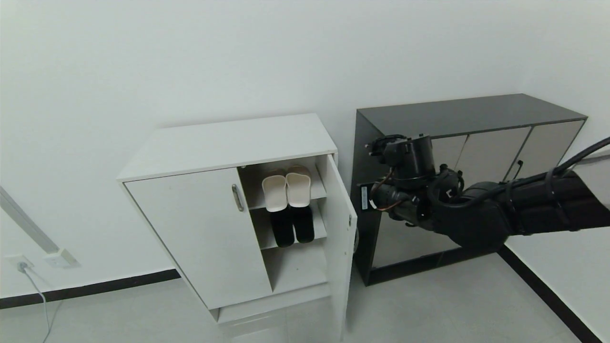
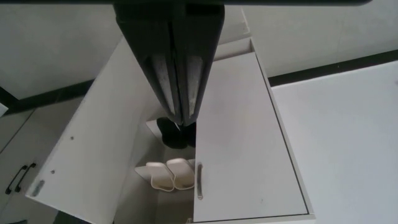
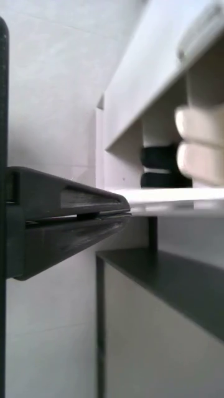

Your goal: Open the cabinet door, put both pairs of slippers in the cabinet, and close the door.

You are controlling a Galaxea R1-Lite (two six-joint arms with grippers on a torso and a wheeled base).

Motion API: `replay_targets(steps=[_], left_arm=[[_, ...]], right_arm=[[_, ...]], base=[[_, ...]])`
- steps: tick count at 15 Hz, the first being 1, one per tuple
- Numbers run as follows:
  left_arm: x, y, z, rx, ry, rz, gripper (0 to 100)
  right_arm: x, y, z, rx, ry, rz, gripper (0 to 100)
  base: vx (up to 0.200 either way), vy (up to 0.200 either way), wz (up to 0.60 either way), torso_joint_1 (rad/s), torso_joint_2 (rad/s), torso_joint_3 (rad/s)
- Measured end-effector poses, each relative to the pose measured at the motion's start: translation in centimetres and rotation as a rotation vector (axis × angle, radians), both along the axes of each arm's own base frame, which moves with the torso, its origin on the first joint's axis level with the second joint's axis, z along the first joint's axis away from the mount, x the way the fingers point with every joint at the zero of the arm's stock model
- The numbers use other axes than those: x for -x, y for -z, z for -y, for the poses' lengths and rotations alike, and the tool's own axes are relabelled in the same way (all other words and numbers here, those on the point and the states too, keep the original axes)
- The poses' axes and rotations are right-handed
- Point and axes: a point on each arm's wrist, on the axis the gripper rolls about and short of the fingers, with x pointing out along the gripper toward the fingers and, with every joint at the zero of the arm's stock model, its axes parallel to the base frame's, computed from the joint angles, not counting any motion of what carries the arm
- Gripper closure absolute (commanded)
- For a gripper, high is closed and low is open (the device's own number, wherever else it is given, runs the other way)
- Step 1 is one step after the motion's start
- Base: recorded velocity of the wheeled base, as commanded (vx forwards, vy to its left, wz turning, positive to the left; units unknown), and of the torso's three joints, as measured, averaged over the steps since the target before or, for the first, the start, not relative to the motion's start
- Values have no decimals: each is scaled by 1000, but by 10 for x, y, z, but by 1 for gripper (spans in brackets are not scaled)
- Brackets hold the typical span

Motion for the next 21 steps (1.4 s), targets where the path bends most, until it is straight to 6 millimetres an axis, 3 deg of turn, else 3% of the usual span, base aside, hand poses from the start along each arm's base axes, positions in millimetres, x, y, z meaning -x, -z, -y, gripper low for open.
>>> replay_targets(steps=[6,8,12,21], left_arm=[[0,0,0,1,0,0,100],[0,0,0,1,0,0,100],[0,0,0,1,1,0,100],[0,0,0,1,0,0,100]], right_arm=[[42,2,-8,-34,-95,65,100],[51,6,-13,-35,-122,67,100],[55,10,-12,-32,-148,52,100],[55,7,-3,11,-145,101,100]], base=[[0,0,0,0,0,0],[0,0,600,5,2,2],[0,0,600,1,2,1],[0,0,0,0,0,0]])
